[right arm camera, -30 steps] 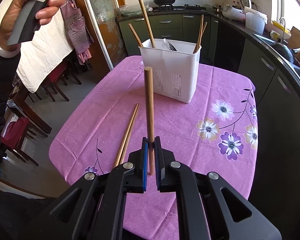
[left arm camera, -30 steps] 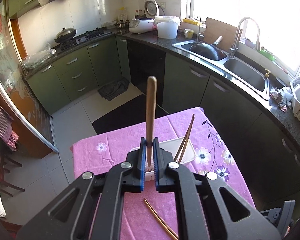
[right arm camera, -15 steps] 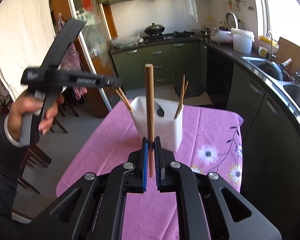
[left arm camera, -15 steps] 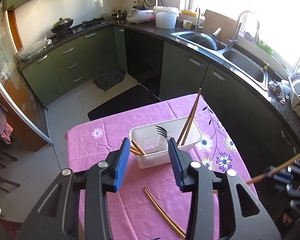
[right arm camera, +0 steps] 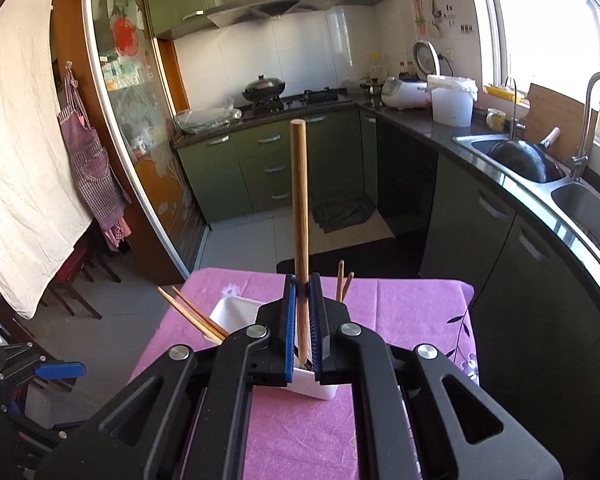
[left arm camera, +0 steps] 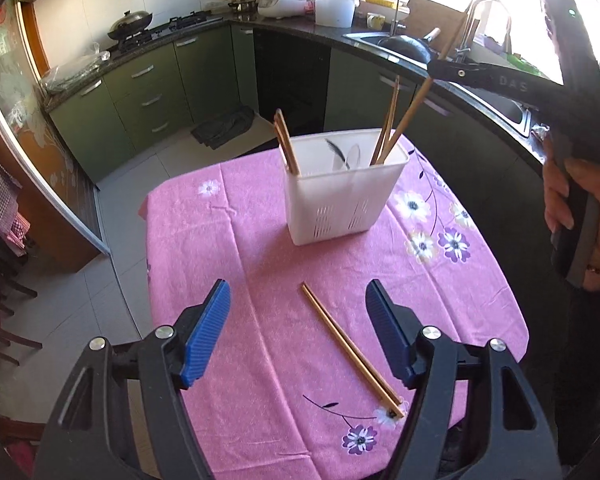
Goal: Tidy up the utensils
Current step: 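Move both open tools back over the last two chopsticks on the tablecloth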
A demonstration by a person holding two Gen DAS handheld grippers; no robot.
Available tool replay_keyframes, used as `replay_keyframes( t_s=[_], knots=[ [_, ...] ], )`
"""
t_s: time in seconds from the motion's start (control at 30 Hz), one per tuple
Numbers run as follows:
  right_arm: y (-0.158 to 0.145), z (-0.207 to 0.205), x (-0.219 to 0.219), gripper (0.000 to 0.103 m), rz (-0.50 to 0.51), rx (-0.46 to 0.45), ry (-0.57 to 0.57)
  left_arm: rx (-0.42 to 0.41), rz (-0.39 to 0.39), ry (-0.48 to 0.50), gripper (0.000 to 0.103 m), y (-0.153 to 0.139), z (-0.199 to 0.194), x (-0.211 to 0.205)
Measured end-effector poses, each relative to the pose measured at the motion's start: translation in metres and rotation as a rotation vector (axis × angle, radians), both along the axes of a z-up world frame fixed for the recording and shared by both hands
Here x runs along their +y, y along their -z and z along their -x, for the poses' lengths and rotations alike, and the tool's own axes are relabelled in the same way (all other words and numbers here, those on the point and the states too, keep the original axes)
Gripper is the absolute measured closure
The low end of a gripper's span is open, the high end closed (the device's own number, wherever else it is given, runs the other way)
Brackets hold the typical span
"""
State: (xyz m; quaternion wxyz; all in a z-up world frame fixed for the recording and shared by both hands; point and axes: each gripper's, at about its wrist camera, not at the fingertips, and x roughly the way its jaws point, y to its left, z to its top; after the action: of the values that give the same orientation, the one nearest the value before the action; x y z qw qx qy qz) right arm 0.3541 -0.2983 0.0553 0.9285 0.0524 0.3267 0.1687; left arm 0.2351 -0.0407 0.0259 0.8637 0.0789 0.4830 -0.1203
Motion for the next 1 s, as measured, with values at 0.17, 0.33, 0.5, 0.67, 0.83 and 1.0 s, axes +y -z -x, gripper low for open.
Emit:
replay_keyframes(
  t_s=[0.17,0.33,0.5,0.67,0.83,1.0],
  knots=[
    [0.03,-0.018,0.009,0.095,0.016,0.066,-0.018,0.111,0.024,-0.003,0.036,0.028,0.004,0.0],
    [0.018,0.012,-0.005,0.091,-0.018,0.022,-0.031,0.139,0.005,-0.017,0.033,0.046,0.004,-0.007],
    [0.026,0.071,-0.017,0.086,0.007,0.013,-0.085,0.252,0.023,-0.061,0.034,0.087,-0.006,-0.018],
    [0.082,0.107,-0.022,0.086,0.063,0.112,-0.14,0.398,0.025,-0.103,0.047,0.138,-0.02,-0.03],
    [0.14,0.111,-0.033,0.086,0.065,0.218,-0.158,0.495,0.027,-0.216,0.068,0.174,-0.033,-0.023],
    [0.164,0.104,-0.043,0.086,0.039,0.258,-0.16,0.504,0.023,-0.279,0.071,0.182,-0.039,-0.02]
  ],
)
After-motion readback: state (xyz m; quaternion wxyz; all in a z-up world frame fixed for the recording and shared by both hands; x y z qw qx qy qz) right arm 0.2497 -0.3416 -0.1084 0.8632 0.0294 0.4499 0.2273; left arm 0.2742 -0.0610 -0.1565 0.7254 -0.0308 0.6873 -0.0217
